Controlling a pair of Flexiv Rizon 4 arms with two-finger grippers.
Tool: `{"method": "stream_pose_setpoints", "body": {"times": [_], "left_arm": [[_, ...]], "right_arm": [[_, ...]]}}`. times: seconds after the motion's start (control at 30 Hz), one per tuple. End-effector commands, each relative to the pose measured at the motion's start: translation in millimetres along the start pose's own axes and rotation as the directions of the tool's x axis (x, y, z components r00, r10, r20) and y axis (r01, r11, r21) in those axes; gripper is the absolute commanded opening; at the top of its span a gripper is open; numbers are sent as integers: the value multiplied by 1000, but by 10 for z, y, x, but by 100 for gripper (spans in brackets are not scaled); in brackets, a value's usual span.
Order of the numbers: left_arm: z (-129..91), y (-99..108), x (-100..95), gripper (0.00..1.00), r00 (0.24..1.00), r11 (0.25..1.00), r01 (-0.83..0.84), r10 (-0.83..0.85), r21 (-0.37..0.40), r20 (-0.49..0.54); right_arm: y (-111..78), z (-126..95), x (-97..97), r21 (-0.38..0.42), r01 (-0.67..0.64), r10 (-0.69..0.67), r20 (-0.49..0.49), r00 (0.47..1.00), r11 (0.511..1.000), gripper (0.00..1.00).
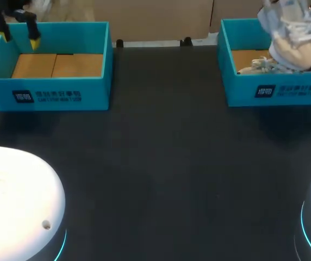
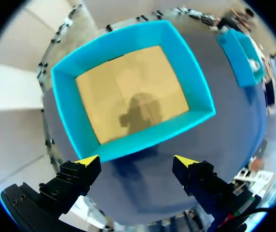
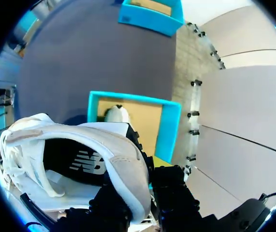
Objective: Take the shoe out of the shoebox, open the shoe tongue, remove and reinsert the insole, then place the shoe into the shoebox
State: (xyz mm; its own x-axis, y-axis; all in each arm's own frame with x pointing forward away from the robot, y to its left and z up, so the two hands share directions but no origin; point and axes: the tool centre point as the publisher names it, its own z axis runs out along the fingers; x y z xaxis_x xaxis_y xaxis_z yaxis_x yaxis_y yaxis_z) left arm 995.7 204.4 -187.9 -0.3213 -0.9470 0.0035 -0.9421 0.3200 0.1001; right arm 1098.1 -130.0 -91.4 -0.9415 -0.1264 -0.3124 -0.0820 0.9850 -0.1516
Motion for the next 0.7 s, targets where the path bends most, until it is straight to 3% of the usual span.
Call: {"method": "stream_pose_setpoints", "body": {"times": [0.03, 0.13, 0.7], "left_arm": [[-21, -38, -151, 100, 837, 841, 539, -541, -41, -79], [-12, -39, -260, 100, 813, 818, 574, -576, -47, -85], [-12, -39, -260, 100, 813, 818, 574, -576, -47, -85]], "right_arm": [[-120, 81, -406, 8, -12, 12, -70, 997, 1000, 0], [-205, 124, -559, 14, -19, 20, -69, 997, 1000, 0], [-205, 124, -559, 14, -19, 20, -69, 997, 1000, 0]]}}
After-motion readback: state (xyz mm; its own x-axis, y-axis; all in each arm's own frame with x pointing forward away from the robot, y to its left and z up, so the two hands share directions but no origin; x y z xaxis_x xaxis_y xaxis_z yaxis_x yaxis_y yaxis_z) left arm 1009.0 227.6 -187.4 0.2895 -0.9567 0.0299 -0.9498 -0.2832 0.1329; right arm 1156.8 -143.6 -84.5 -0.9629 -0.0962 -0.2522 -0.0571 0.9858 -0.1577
